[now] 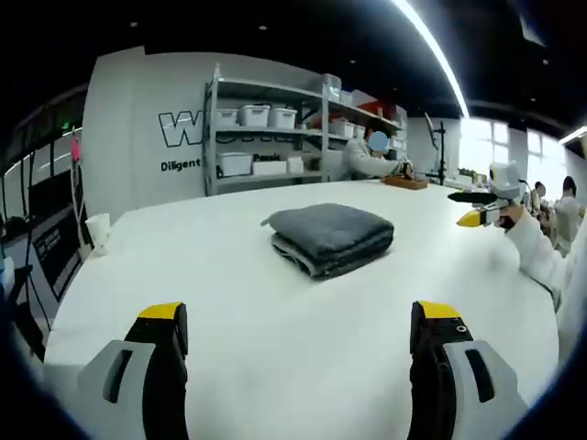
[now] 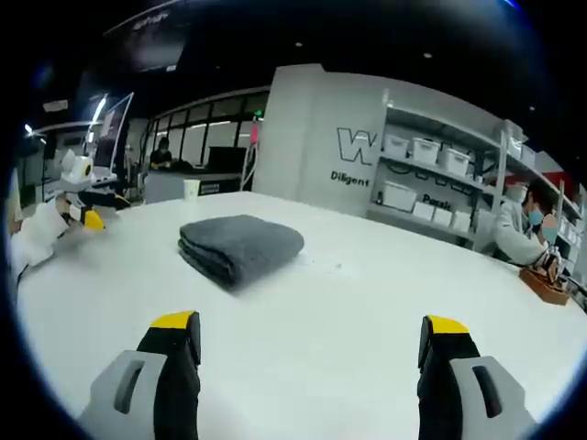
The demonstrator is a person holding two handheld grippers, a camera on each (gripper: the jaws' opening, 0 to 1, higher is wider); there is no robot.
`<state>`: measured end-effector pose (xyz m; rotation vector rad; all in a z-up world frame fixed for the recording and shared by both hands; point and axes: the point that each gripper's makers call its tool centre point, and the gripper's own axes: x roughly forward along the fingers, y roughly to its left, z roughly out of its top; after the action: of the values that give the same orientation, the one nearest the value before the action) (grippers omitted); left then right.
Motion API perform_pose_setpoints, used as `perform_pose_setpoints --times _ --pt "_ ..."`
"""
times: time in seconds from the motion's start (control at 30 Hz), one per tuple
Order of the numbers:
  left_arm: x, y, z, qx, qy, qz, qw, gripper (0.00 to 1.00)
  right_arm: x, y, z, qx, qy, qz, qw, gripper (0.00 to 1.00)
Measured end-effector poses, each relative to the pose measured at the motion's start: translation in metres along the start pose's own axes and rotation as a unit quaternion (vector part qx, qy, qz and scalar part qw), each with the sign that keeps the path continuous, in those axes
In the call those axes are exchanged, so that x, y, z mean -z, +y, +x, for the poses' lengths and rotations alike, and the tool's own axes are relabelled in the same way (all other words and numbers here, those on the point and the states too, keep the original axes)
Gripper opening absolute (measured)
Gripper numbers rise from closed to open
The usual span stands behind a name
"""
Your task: Open the folded towel by lifting each exposed corner and separating the folded layers until the towel lies flat within the target outline without major curled edges
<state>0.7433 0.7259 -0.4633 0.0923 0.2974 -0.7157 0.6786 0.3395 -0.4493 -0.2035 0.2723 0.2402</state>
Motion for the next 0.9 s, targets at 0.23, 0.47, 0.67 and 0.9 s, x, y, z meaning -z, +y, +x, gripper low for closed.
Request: perform_pose_setpoints --times 0.23,0.47,0.67,0.9 --pt "0.0012 0.0013 0.0 -0.001 0.002 -0.001 1.0 1.0 0.0 -0.0009 -0.0004 0.002 0.0 0.001 1.0 0.99" --pt "0.0024 0.0033 0.0005 -0.004 0.005 -0.003 1.0 1.0 -0.0004 -0.0011 -0.0005 0.003 -0.001 -0.001 1.0 0.99" --pt "0.0053 0.0011 0.0003 -0.006 0.012 -0.001 0.9999 1.0 -0.0012 -0.0032 0.0004 0.005 -0.002 0.001 1.0 0.99" --pt "0.002 -0.0003 -0.0016 -0.004 0.007 -0.006 1.0 1.0 -0.0092 -0.0041 0.0034 0.004 -0.007 0.012 0.9999 0.99"
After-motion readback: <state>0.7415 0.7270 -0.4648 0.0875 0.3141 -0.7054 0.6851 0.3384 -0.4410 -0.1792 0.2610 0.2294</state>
